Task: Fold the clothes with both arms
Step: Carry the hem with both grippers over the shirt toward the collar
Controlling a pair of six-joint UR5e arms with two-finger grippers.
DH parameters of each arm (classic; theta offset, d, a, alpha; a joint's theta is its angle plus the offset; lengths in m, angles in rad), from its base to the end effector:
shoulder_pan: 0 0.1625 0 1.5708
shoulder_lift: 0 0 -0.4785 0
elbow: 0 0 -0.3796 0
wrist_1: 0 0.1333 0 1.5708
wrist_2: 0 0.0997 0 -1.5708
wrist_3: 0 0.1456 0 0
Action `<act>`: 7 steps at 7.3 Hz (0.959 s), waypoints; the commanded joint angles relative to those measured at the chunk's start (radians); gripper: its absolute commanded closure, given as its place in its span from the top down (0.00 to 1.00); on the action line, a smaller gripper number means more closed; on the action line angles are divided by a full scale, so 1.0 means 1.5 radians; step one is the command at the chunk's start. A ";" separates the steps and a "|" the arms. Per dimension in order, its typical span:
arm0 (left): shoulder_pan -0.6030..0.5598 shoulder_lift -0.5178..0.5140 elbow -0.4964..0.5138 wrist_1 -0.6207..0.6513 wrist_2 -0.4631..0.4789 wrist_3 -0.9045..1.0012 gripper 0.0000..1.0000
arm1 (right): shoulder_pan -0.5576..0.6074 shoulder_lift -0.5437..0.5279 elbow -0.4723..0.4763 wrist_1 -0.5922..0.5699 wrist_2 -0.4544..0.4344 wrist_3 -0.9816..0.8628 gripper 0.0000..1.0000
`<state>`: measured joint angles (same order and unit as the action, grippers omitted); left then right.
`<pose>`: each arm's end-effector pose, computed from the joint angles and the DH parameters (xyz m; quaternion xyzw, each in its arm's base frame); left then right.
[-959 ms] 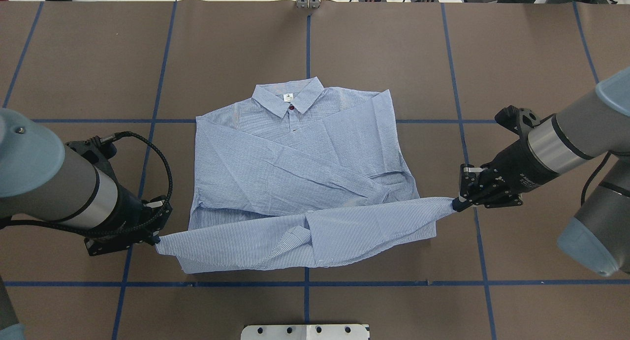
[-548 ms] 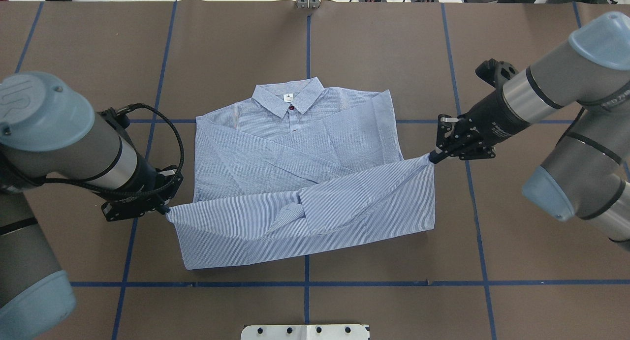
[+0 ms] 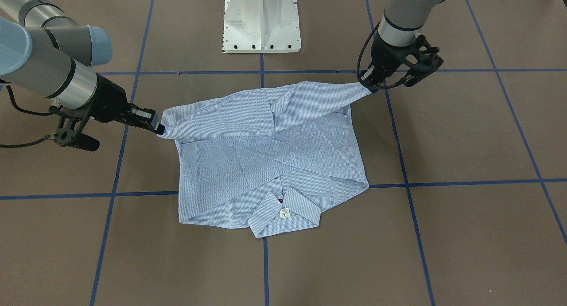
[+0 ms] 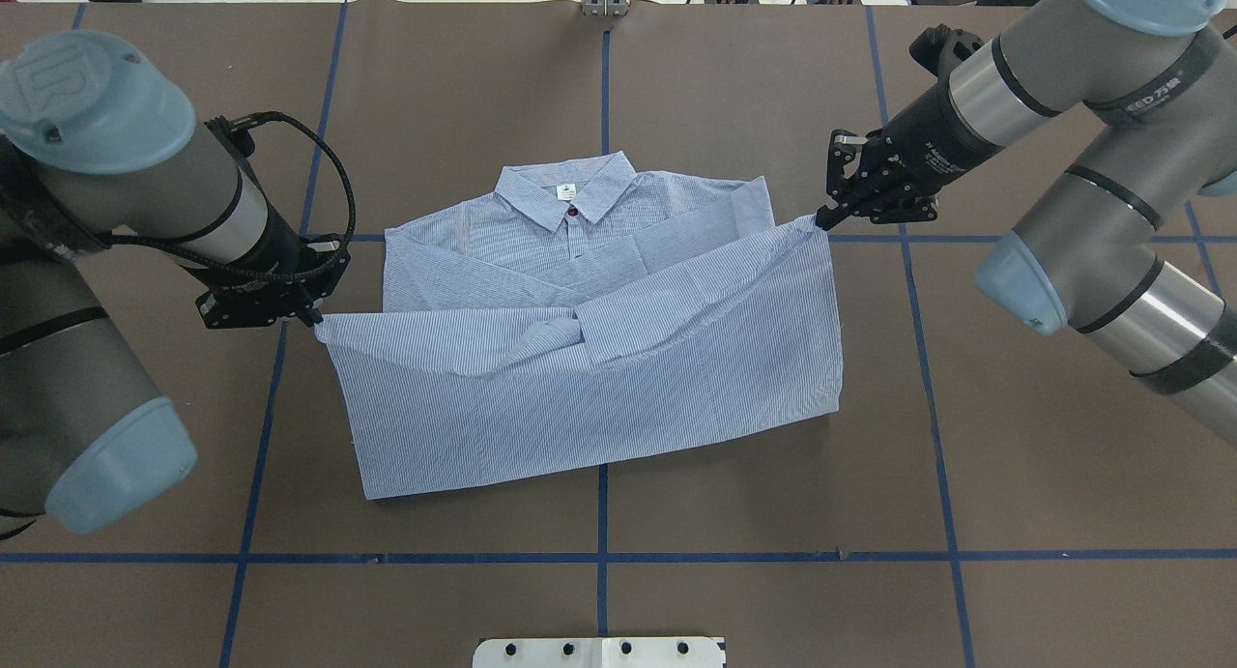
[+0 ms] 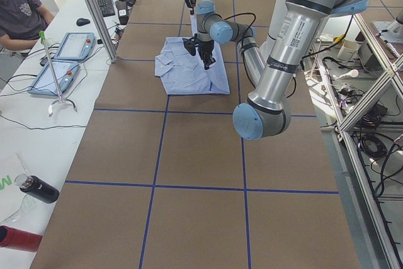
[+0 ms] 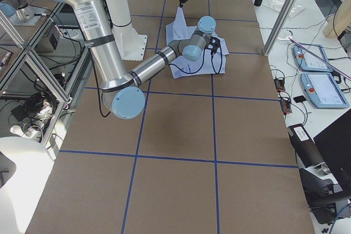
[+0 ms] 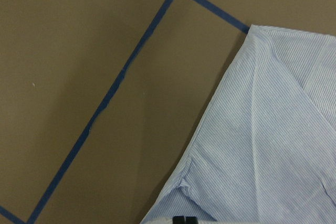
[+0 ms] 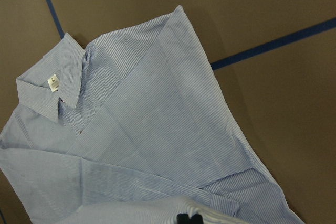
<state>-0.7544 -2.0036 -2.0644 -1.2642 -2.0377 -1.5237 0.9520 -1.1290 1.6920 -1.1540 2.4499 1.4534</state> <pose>0.3802 -0.4503 0.3413 -0.0871 0.3591 -0.2547 0.8936 -0.3646 -0.5485 0.3614 -0.1061 -0.5577 0.1406 0.8111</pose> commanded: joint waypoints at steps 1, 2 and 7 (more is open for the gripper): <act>-0.026 -0.003 0.078 -0.091 -0.001 0.030 0.00 | 0.007 0.038 -0.042 0.003 -0.036 -0.031 0.00; -0.026 -0.003 0.112 -0.131 -0.001 0.029 0.00 | 0.007 0.061 -0.084 0.005 -0.038 -0.040 0.00; -0.059 -0.037 0.232 -0.229 -0.006 0.030 0.00 | 0.005 0.114 -0.187 0.007 -0.070 -0.060 0.00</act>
<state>-0.8340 -2.0568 -1.7708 -1.5465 -2.0452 -1.4789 0.9604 -0.9627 1.4337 -1.1440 2.3557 1.3663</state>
